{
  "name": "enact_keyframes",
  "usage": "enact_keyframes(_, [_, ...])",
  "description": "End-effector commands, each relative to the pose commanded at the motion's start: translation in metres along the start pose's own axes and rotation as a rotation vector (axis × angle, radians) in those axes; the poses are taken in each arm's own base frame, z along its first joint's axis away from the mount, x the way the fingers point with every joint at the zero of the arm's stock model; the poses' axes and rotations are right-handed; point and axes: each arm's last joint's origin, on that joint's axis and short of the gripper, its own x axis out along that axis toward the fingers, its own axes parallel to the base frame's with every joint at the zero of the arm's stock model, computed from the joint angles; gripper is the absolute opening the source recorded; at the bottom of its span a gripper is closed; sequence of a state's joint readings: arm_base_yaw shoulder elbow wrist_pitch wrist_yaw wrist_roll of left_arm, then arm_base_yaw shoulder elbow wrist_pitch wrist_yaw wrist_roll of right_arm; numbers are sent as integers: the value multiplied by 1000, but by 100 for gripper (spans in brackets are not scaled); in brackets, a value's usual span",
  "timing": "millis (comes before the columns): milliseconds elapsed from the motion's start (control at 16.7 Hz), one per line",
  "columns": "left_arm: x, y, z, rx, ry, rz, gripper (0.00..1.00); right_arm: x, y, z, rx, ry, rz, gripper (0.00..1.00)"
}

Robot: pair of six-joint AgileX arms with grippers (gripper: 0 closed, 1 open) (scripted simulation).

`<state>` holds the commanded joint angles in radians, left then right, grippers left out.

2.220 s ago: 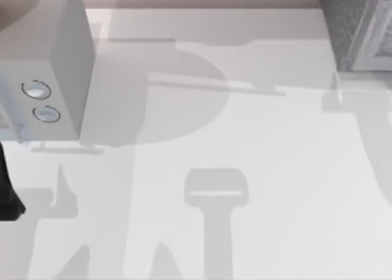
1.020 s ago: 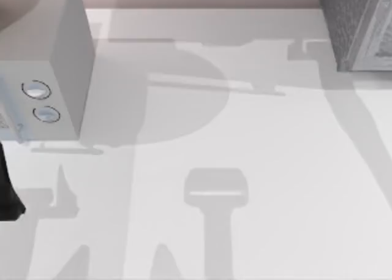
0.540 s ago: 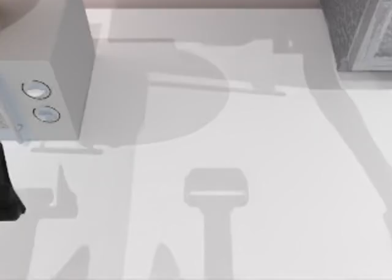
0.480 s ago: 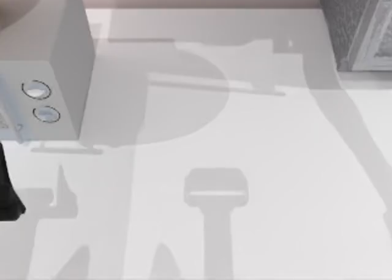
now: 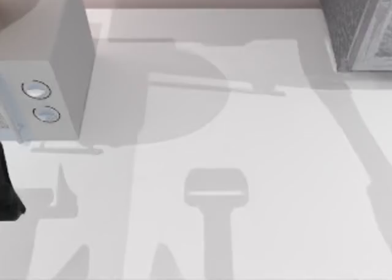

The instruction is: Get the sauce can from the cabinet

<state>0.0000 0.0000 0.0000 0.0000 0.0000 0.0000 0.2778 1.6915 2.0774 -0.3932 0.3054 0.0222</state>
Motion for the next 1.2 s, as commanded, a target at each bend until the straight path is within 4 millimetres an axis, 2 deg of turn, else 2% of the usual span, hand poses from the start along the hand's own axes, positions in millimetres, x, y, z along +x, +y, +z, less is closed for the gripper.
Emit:
enact_keyframes(120, [0,0,0,0,0,0,100,8,-1,-1,0,1,0,100])
enact_keyframes(360, [0,0,0,0,0,0,100,8,-1,-1,0,1,0,100])
enact_keyframes(1140, [0,0,0,0,0,0,100,8,-1,-1,0,1,0,2])
enact_keyframes(1200, [0,0,0,0,0,0,100,8,-1,-1,0,1,0,0])
